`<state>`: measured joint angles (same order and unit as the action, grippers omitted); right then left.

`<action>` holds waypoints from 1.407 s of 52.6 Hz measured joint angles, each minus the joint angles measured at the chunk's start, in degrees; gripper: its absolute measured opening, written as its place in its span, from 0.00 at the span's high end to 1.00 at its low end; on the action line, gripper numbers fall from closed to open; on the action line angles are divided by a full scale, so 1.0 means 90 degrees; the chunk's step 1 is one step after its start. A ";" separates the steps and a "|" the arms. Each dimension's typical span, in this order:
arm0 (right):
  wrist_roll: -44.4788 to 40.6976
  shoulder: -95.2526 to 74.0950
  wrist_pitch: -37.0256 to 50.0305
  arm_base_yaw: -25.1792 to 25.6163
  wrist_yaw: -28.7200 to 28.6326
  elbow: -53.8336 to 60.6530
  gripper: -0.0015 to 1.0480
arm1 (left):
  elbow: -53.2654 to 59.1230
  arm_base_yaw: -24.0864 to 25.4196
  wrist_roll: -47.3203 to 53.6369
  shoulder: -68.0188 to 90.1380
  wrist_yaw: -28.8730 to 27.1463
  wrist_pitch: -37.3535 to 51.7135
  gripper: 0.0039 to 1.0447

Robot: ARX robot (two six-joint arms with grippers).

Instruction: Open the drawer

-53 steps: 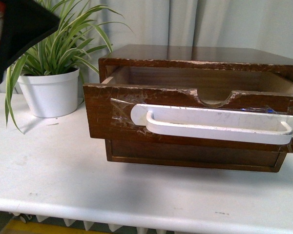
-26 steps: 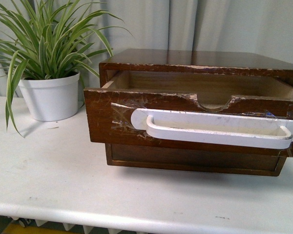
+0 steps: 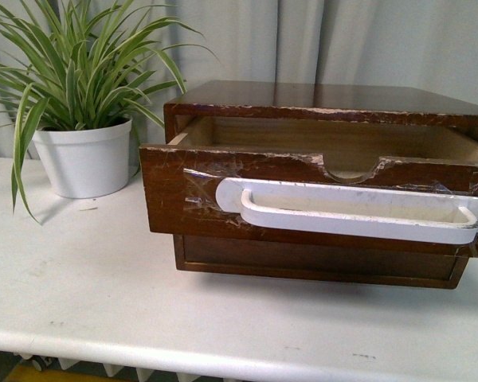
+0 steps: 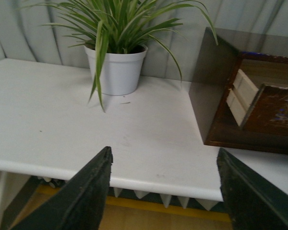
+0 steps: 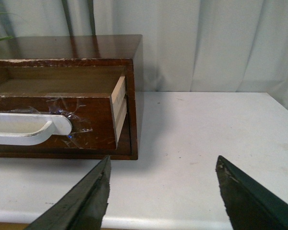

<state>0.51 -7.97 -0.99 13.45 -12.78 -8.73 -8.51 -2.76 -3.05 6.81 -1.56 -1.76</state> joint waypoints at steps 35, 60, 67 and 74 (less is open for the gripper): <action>-0.0063 0.0765 0.0090 -0.1472 0.1411 0.0814 0.99 | 0.0860 0.0287 0.0291 -0.0704 0.0158 0.0160 0.96; -0.0063 0.0862 0.0087 -0.1472 0.1409 0.0923 0.99 | 0.0867 0.0289 0.0294 -0.0736 0.0155 0.0160 0.96; -0.0070 0.0862 0.0087 -0.1472 0.1409 0.0923 0.93 | 0.0867 0.0289 0.0291 -0.0738 0.0158 0.0160 0.83; -0.0073 0.0862 0.0087 -0.1472 0.1411 0.0923 0.71 | 0.0867 0.0289 0.0291 -0.0736 0.0158 0.0160 0.61</action>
<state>-0.14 -0.21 -0.21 0.21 -0.08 -0.43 -0.71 -0.16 -0.43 0.19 -0.14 -0.32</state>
